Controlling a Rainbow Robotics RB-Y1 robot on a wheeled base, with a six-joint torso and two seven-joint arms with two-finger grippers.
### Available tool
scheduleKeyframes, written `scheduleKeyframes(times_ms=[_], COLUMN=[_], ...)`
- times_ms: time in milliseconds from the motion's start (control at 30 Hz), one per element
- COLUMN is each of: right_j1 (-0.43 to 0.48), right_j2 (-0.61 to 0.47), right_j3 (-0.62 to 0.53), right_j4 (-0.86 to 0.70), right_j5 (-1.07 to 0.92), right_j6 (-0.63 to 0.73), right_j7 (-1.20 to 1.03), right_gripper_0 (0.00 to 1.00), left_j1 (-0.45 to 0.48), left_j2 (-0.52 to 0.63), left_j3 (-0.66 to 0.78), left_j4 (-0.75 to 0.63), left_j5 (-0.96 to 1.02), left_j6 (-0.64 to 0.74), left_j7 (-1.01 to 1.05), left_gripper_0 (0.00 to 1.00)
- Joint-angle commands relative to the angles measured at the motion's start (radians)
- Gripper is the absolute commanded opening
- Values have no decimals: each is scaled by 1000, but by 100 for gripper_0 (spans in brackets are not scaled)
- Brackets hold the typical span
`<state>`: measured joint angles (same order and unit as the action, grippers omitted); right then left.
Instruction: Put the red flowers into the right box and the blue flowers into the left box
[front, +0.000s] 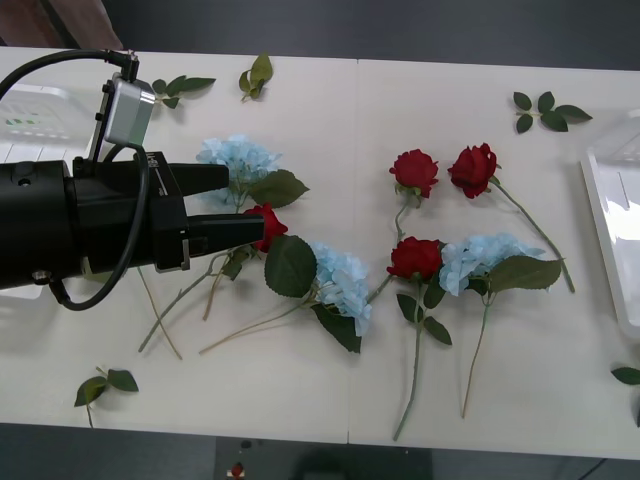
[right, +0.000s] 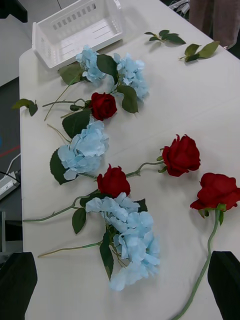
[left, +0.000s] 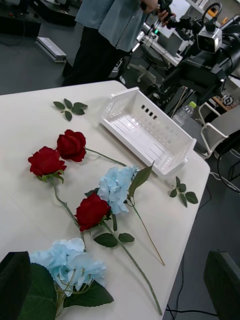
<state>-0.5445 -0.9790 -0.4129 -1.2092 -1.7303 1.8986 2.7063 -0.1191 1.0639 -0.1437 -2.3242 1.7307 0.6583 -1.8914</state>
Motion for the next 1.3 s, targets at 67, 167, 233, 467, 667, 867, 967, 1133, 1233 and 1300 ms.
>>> scheduleKeyframes(times_ms=[67,167,233,467,667,867,967,1133,1233,1300], right_j1=[9,9,9,8,8,2,-9,-41,-75,-95], right_j2=[-41,-50,-53,-66,-66,-66,-64,-55,-35,-23], right_j3=[11,11,11,6,8,23,77,175,221,246], right_j4=[17,17,17,17,17,17,16,16,14,13], right_j5=[18,31,43,132,235,311,327,327,354,377], right_j6=[-10,-26,-33,-84,-151,-205,-259,-331,-360,-371], right_j7=[-1,-1,-1,-1,-1,-1,-1,-1,-1,-1], right_gripper_0=[100,100,100,100,100,100,100,100,100,100], left_j1=[-19,-21,-22,-21,-19,-10,15,39,52,53], left_j2=[7,19,31,48,70,108,119,119,119,119], left_j3=[6,47,75,227,305,322,329,328,328,323], left_j4=[-35,-23,-14,74,163,244,273,295,296,296], left_j5=[26,110,133,233,230,176,132,20,-56,-95], left_j6=[-13,-6,17,221,402,503,534,575,600,619], left_j7=[34,49,58,221,436,566,643,739,807,839], left_gripper_0=[100,100,100,100,100,100,100,100,100,100])
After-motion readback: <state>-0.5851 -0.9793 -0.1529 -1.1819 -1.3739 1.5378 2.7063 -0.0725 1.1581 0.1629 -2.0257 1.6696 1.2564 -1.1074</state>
